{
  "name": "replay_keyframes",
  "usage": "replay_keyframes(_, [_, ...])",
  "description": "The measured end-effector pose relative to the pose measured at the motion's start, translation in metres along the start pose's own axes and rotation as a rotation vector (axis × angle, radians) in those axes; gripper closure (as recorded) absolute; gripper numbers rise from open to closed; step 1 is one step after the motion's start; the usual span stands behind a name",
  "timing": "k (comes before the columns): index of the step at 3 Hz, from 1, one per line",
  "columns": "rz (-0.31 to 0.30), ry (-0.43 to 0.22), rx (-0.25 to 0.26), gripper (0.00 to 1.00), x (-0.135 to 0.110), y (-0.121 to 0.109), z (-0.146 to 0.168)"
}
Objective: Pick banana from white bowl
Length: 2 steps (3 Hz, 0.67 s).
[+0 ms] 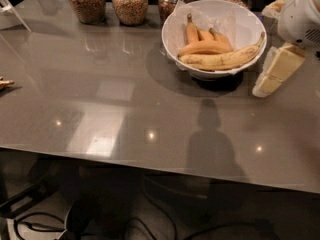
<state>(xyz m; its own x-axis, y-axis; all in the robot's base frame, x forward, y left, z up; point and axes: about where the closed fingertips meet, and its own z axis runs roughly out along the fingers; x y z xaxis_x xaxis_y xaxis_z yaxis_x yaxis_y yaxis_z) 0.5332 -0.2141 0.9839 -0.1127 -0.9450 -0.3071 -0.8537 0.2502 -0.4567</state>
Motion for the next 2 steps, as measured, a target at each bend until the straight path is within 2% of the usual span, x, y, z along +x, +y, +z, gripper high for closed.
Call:
replay_keyframes(1, [0.012, -0.097, 0.068, 0.0, -0.0114, -0.0613, 0.0289])
replay_keyframes(2, [0.012, -0.097, 0.067, 0.0, -0.0115, -0.0611, 0.029])
